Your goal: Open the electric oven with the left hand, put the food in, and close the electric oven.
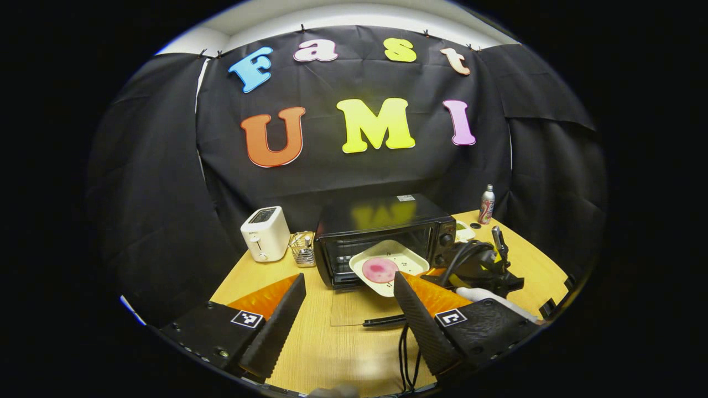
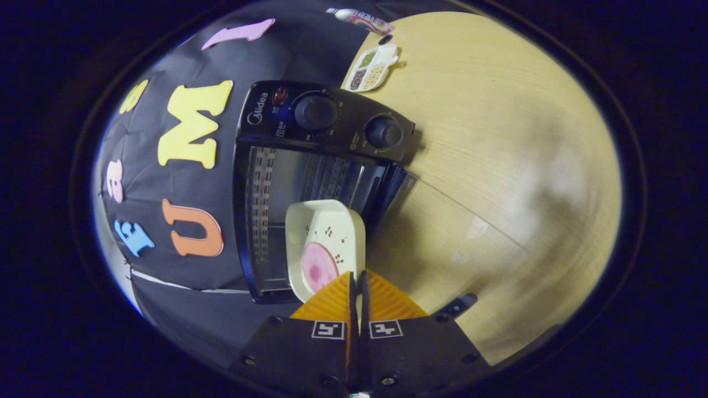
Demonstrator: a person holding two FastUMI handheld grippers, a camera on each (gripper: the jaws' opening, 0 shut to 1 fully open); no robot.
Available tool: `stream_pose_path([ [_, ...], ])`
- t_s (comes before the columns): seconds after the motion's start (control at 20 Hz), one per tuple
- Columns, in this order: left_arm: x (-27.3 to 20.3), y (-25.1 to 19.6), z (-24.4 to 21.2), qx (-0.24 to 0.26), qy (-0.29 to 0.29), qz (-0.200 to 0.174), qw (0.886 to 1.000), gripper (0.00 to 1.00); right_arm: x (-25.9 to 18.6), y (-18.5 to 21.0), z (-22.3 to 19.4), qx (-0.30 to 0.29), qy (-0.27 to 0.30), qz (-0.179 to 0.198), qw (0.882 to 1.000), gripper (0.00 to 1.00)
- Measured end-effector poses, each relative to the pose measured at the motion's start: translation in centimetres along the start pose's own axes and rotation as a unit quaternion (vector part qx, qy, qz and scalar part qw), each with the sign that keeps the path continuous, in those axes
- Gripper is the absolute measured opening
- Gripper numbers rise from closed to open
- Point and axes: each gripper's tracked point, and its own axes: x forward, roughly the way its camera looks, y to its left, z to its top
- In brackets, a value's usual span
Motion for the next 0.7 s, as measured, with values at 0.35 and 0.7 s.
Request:
stream_pose_path([
  [0.35,0.4,3.2,-0.7,-0.009,0.009,0.024,1.0,0.97,3.8,2.2,0.7,0.05,-0.044,0.0,0.998,0.0],
  [0.7,0.4,4.3,-1.1,-0.021,0.013,0.037,0.999,0.97,5.7,3.8,2.3,0.013,-0.079,0.028,0.996,0.06],
])
